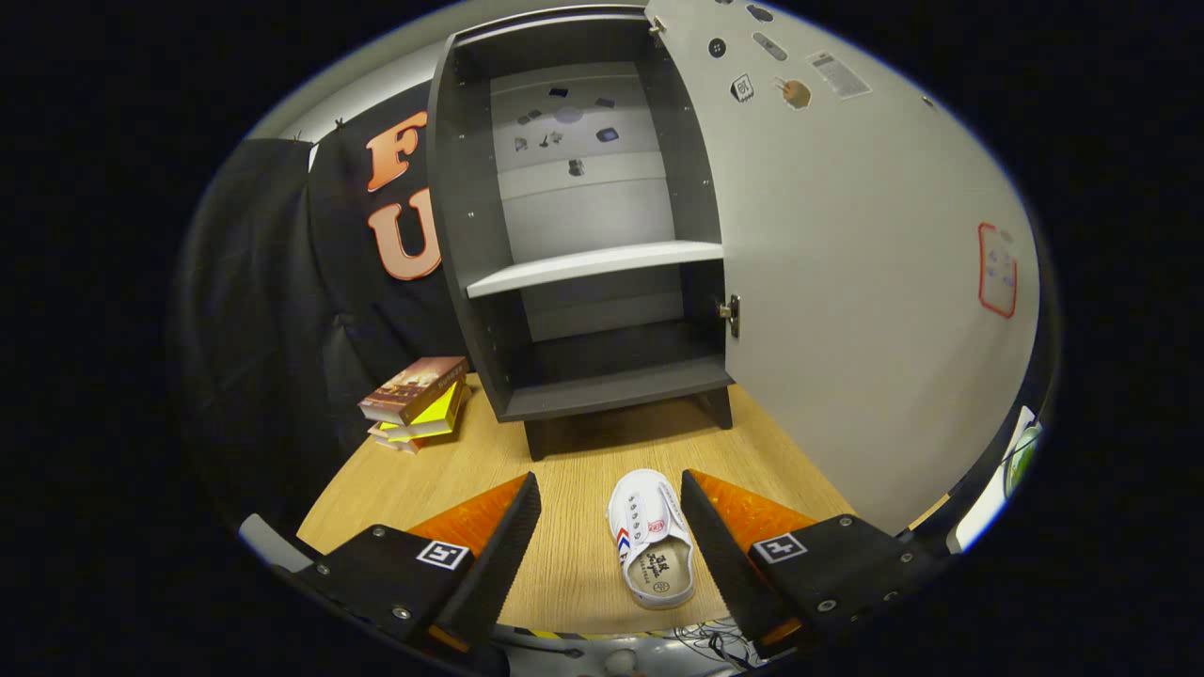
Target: Open the shoe cabinet door, grab the shoes and put them into the shoe cabinet, then close the shoe cabinet door.
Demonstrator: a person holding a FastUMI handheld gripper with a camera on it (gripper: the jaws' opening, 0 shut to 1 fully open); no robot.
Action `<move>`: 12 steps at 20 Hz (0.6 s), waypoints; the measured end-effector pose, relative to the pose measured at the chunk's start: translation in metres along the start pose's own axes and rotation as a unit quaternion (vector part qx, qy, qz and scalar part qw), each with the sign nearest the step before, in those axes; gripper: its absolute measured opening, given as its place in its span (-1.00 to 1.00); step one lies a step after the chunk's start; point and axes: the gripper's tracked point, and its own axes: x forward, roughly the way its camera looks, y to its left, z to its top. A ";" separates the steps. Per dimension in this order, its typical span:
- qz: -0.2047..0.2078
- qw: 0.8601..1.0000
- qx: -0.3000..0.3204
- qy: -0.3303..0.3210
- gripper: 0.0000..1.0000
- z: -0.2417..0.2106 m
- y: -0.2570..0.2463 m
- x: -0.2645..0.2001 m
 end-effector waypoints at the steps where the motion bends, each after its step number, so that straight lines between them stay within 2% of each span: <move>1: 0.000 1.000 0.004 0.012 0.87 -0.011 -0.001 0.006; 9: 0.000 0.991 0.028 0.133 0.81 -0.093 -0.009 0.048; 12: -0.007 0.987 0.042 0.156 0.73 -0.112 -0.014 0.060</move>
